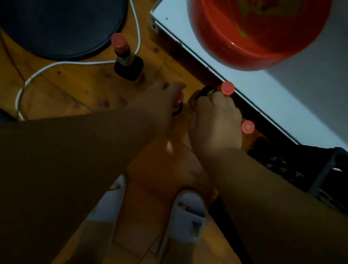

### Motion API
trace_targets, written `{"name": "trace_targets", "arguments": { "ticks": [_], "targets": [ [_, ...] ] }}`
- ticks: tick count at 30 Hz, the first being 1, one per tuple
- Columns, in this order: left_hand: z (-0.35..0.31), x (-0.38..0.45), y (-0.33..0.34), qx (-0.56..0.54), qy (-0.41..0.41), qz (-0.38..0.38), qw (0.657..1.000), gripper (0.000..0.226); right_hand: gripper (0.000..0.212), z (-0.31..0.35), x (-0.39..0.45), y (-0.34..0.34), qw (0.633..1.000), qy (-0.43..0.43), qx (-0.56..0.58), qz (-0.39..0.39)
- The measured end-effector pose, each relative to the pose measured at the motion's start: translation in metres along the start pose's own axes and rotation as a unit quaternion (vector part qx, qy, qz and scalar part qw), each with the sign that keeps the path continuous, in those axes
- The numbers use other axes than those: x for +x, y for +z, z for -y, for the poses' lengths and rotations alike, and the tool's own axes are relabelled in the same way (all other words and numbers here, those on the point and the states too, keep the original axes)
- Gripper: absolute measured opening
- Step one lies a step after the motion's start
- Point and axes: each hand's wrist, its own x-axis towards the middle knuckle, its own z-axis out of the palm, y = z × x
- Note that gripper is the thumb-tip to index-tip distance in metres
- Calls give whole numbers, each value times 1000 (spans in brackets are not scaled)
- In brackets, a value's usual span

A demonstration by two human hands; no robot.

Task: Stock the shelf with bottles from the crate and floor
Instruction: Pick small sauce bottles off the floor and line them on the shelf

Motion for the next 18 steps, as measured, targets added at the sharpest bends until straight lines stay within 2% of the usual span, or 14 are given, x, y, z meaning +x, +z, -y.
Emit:
{"name": "trace_targets", "arguments": {
  "ticks": [2,4,6,8,10,13,16,18],
  "targets": [
    [-4,11,5,40,16,-24,999,49,48,-7,-1,-4,993,4,-109,44],
    [-11,16,7,68,10,-41,997,31,55,-17,0,-5,975,67,-173,125],
    [-10,22,11,64,15,-45,997,28,62,-26,2,-3,960,117,-181,176],
    [-10,23,16,18,19,-51,998,29,58,-34,5,0,964,111,-168,173],
    [-8,24,20,-34,11,-65,997,28,44,-43,8,3,979,93,-126,130],
    [-11,21,19,-87,-7,-77,993,22,33,-57,10,11,995,79,10,58],
    [-10,16,21,-109,-9,-86,990,18,28,-60,4,25,969,122,212,26],
    [-11,10,22,-101,-12,-94,990,17,28,-60,-2,29,957,147,249,13]
  ]
}}
